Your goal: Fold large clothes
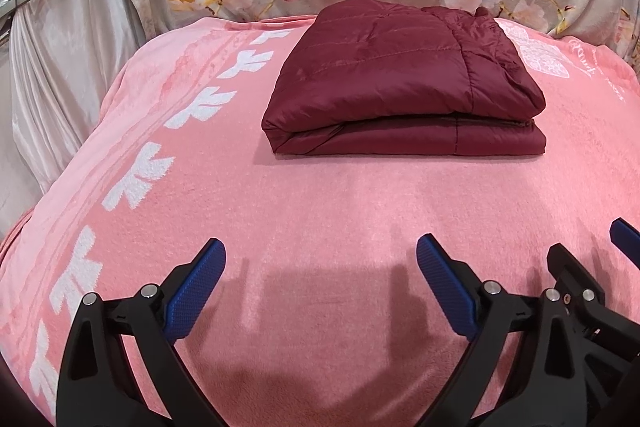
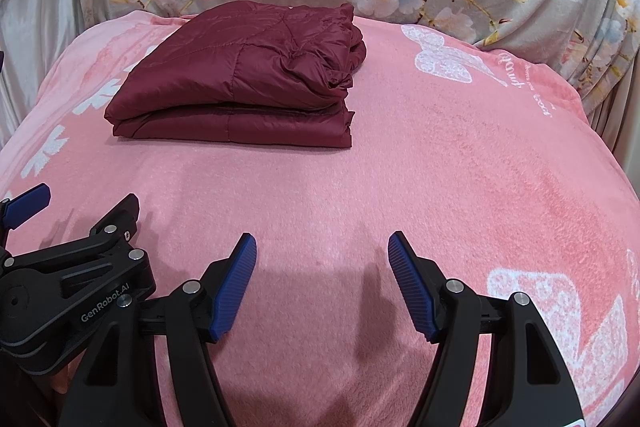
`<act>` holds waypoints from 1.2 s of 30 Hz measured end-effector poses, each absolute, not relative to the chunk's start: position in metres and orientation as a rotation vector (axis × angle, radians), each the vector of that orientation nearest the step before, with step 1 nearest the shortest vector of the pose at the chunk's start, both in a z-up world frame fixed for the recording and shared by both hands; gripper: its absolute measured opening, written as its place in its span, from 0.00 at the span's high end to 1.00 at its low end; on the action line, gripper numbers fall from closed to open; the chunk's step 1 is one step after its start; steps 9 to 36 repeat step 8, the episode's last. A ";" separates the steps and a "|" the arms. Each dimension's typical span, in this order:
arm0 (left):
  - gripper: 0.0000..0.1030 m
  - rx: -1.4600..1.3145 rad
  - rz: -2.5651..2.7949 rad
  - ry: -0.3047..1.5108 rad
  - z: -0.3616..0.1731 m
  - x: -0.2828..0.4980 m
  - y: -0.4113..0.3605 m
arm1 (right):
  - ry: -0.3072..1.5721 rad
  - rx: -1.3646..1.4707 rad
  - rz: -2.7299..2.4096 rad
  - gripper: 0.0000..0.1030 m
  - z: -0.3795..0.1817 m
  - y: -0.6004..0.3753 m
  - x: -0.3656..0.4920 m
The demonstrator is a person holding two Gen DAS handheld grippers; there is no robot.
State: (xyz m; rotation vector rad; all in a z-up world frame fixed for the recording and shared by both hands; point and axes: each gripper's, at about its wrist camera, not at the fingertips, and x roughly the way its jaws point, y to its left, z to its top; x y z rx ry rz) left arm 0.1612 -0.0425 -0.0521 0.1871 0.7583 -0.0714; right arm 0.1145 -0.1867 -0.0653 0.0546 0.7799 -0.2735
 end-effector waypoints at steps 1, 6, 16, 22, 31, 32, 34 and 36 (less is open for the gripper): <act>0.09 0.187 -0.071 0.758 -0.052 0.161 -0.043 | 0.779 0.055 -0.272 0.34 -0.065 -0.187 0.115; 0.11 0.188 -0.077 0.756 -0.052 0.161 -0.042 | 0.776 0.051 -0.272 0.34 -0.063 -0.185 0.115; 0.11 0.188 -0.078 0.754 -0.052 0.161 -0.042 | 0.776 0.051 -0.273 0.34 -0.063 -0.184 0.115; 0.11 0.188 -0.078 0.754 -0.052 0.161 -0.042 | 0.776 0.051 -0.273 0.34 -0.063 -0.184 0.115; 0.11 0.188 -0.078 0.754 -0.052 0.161 -0.042 | 0.776 0.051 -0.273 0.34 -0.063 -0.184 0.115; 0.11 0.188 -0.078 0.754 -0.052 0.161 -0.042 | 0.776 0.051 -0.273 0.34 -0.063 -0.184 0.115; 0.11 0.188 -0.078 0.754 -0.052 0.161 -0.042 | 0.776 0.051 -0.273 0.34 -0.063 -0.184 0.115; 0.11 0.188 -0.078 0.754 -0.052 0.161 -0.042 | 0.776 0.051 -0.273 0.34 -0.063 -0.184 0.115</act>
